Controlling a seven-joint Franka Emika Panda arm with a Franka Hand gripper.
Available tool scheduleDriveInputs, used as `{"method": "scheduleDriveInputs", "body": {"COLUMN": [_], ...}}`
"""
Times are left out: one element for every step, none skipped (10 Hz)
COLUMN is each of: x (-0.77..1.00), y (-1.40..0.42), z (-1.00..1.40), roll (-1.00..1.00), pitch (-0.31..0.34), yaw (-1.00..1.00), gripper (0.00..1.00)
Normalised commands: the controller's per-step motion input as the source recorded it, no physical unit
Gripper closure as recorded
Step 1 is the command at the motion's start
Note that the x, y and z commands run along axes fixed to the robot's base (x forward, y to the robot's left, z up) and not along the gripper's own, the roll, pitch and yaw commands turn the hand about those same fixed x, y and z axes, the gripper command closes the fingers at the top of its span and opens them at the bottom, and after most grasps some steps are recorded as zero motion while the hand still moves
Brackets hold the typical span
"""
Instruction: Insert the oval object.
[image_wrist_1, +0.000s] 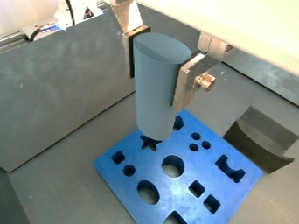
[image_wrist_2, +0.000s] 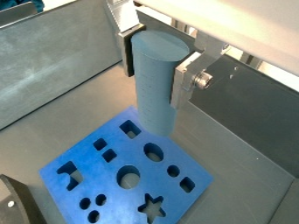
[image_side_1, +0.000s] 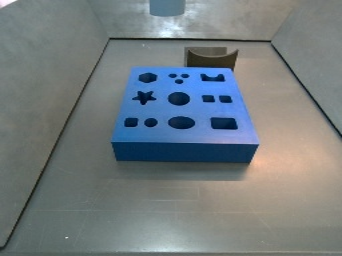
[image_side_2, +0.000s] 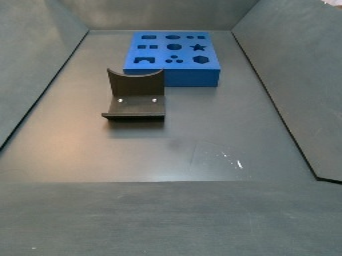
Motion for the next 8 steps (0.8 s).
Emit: {"method": "scheduleDriveInputs", "body": {"x": [0.00,0.28,0.43,0.46,0.33,0.18,0.08,0.00], "y": [0.00,-0.26,-0.47,-0.41,-0.13,0.00,0.00,0.00], "z": [-0.10,-0.99,-1.00,-1.00,-1.00,-1.00,-1.00,-0.96], "roll": [0.00,0.09,0.14,0.13,0.12,0.07,0.02,0.01], "pitch": [-0.031,-0.116,-0.064,-0.023,-0.027,-0.029,-0.077,-0.121], "yaw": [0.00,-0.11,-0.46,-0.45,-0.21,-0.16,-0.17,-0.14], "gripper": [1.00,1.00,1.00,1.00,1.00,1.00,1.00,1.00]}}
